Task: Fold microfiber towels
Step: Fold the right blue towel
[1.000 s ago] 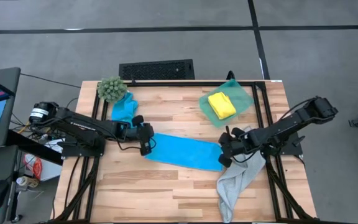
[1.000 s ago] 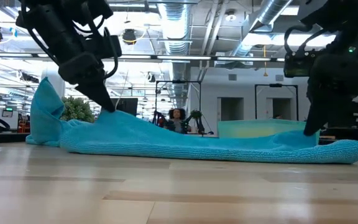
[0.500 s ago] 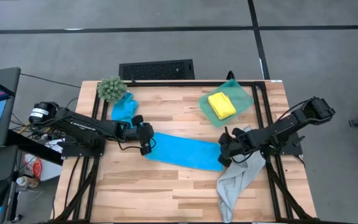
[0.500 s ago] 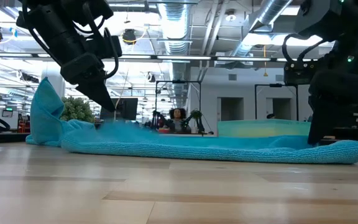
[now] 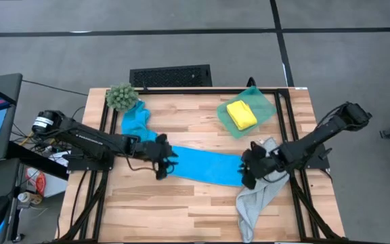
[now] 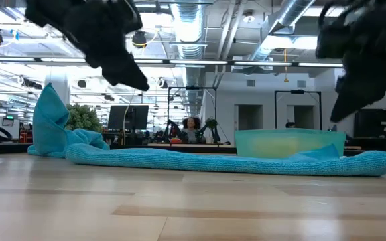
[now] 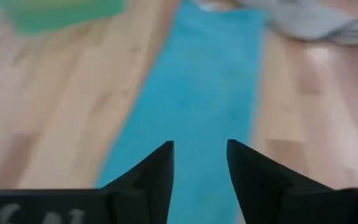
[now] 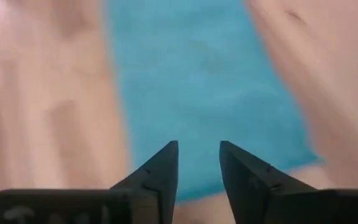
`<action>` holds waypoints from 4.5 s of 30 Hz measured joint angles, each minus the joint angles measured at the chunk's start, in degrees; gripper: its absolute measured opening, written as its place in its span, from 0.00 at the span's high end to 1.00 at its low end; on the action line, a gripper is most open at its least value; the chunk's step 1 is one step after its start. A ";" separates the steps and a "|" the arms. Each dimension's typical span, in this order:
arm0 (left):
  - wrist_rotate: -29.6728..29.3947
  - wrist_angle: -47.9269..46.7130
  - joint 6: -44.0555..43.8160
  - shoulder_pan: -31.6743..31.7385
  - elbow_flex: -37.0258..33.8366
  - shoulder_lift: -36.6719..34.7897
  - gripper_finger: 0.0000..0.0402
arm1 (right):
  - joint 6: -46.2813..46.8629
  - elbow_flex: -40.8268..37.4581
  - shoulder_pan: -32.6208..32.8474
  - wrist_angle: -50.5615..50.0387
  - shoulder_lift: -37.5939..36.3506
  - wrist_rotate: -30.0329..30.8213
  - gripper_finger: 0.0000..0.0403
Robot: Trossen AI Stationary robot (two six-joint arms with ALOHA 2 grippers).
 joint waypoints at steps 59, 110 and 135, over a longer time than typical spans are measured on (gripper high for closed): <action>-8.09 -8.72 12.93 -8.95 4.89 22.52 0.98 | 9.43 0.10 13.18 20.20 22.91 2.71 0.73; -8.10 14.01 25.73 -8.14 6.73 17.68 1.00 | -0.64 20.97 7.07 14.26 39.74 5.08 0.74; -12.55 24.02 38.17 -23.22 15.11 35.53 0.49 | -14.66 27.26 18.26 5.01 35.21 7.21 0.54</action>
